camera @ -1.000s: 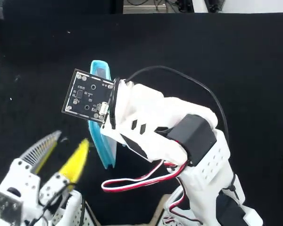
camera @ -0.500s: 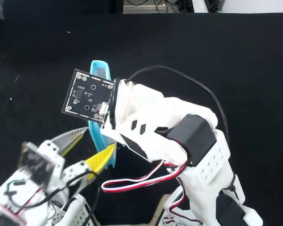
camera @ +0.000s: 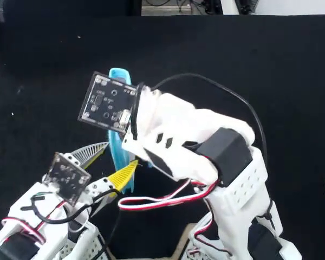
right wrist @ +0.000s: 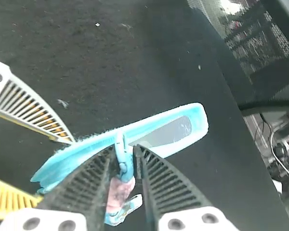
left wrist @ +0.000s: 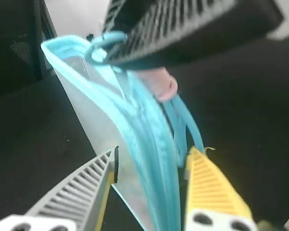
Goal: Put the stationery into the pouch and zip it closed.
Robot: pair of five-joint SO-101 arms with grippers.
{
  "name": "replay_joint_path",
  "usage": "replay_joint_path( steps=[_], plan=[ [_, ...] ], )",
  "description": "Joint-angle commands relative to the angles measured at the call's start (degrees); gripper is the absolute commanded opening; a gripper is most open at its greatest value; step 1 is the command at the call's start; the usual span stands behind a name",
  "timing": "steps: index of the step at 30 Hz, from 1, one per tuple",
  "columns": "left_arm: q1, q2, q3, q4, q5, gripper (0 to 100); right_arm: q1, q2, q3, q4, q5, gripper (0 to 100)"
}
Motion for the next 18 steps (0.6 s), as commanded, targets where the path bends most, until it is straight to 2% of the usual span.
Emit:
replay_joint_path(
  steps=[1, 3, 5, 12, 18],
  plan=[
    [1.1, 0.7, -0.8, -1.1, -4.5, 10, 1.9, -0.3, 0.0, 0.0, 0.0, 1.1],
    [1.3, 0.7, -0.8, -1.1, -4.7, 2, 1.7, -0.3, 0.0, 1.1, 0.0, 1.1],
    [1.3, 0.7, -0.6, -1.1, -4.7, 5, 1.5, -0.2, 0.1, 2.3, 0.0, 1.1],
    [0.8, 0.7, -0.8, -1.1, -5.0, 3, 1.8, -0.3, 0.1, 4.0, -0.4, 1.1],
    [0.7, 0.7, -0.5, 1.0, -5.1, 3, 3.6, -0.3, -0.2, 3.7, -6.4, 1.1]
  ],
)
